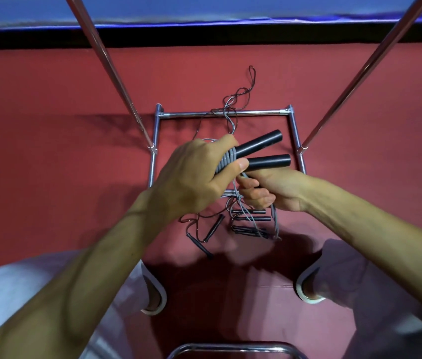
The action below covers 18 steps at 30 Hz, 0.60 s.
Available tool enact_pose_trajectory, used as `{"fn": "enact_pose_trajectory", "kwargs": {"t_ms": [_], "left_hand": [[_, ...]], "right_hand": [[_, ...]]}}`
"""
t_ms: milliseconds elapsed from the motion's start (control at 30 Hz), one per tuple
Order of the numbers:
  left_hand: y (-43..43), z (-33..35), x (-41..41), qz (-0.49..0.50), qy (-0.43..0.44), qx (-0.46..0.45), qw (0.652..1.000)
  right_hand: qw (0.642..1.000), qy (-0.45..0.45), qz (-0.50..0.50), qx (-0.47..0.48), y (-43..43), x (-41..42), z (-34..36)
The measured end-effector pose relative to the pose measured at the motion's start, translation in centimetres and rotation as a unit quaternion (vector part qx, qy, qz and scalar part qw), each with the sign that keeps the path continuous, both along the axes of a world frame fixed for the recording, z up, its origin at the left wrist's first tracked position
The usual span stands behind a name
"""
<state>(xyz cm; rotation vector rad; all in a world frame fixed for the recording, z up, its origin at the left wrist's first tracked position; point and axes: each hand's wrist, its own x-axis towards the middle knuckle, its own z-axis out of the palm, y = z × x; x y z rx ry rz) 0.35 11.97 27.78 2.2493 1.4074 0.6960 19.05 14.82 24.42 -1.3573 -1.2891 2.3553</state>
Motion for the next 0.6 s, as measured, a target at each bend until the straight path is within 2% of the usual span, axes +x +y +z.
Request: {"fn": "enact_pose_trajectory", "kwargs": {"t_ms": [100, 167, 267, 333, 400, 467, 500, 600], "left_hand": [[0.3, -0.2, 0.0, 0.017, -0.046, -0.023, 0.999], [0.6, -0.2, 0.0, 0.026, -0.094, -0.050, 0.994], [1.0, -0.3, 0.0, 0.048, -0.176, -0.111, 0.977], [1.1, -0.5, 0.0, 0.049, -0.208, -0.143, 0.966], [1.0, -0.9, 0.1, 0.044, -0.196, -0.158, 0.967], [0.9, -1.2, 0.3, 0.041, -0.191, -0.181, 0.964], [0.9, -1.4, 0.4, 0.038, -0.203, -0.196, 0.959], [1.1, -1.5, 0.4, 0.013, -0.225, -0.230, 0.947]], "right_hand": [[0.996, -0.047, -0.013, 0.073, 0.7, 0.4, 0.5], [0.992, -0.046, -0.030, 0.114, 1.1, 0.6, 0.8], [0.989, 0.037, -0.129, 0.065, 1.9, 1.6, 1.6], [0.983, 0.115, -0.136, 0.032, 2.4, 2.7, 2.7], [0.988, 0.089, -0.091, 0.090, 2.4, 3.2, 3.5], [0.976, 0.004, -0.081, 0.200, 1.8, 2.6, 3.6], [0.962, -0.020, -0.113, 0.246, 1.5, 2.1, 3.4], [0.919, -0.013, -0.235, 0.317, 0.8, 0.7, 2.8]]}}
